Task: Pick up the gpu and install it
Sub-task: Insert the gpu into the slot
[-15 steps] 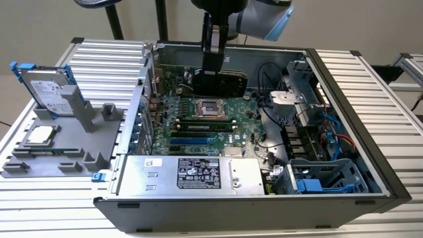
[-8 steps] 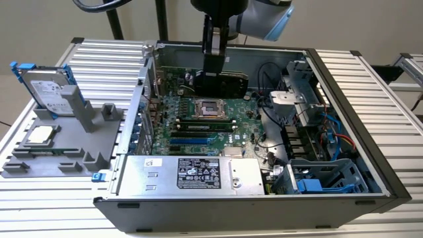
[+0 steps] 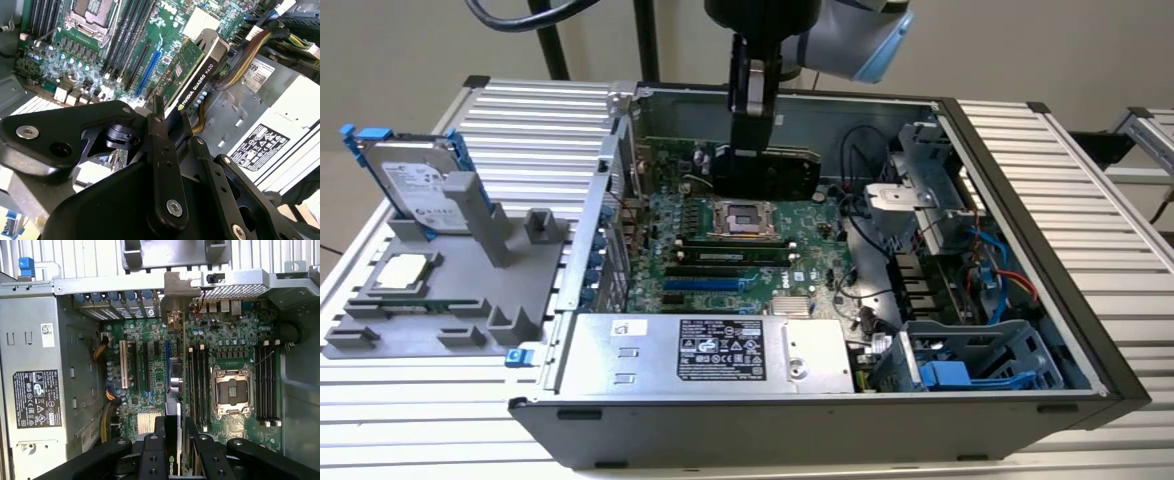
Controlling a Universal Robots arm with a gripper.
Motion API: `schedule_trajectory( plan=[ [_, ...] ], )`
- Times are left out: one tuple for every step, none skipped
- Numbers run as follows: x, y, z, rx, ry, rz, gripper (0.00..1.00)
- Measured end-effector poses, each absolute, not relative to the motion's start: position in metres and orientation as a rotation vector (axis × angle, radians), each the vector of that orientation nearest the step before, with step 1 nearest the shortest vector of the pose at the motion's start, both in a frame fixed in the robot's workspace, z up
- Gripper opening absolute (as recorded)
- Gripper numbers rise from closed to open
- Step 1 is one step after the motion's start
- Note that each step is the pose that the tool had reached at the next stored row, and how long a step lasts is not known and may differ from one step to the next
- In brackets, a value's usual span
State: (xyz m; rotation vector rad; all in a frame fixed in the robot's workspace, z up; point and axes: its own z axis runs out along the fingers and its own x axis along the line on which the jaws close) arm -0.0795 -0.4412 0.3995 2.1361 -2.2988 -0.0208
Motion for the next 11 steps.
schedule_trajectory(
  plan=[
    [-0.0796,-0.4412,0.3992,2.137,-2.298,-0.021,0.00],
    [-0.0795,-0.4412,0.3990,2.137,-2.298,-0.021,0.00],
    [-0.0795,-0.4412,0.3987,2.138,-2.298,-0.021,0.00],
    [-0.0795,-0.4412,0.3985,2.138,-2.297,-0.021,0.00],
    [-0.0796,-0.4412,0.3983,2.138,-2.297,-0.021,0.00],
    [-0.0796,-0.4412,0.3979,2.139,-2.296,-0.021,0.00],
    [-0.0796,-0.4412,0.3976,2.139,-2.296,-0.021,0.00],
    [-0.0795,-0.4412,0.3976,2.139,-2.296,-0.021,0.00],
    [-0.0795,-0.4412,0.3976,2.139,-2.296,-0.021,0.00],
    [-0.0795,-0.4412,0.3976,2.139,-2.296,-0.021,0.00],
    [-0.0795,-0.4412,0.3976,2.139,-2.296,-0.021,0.00]
  ],
)
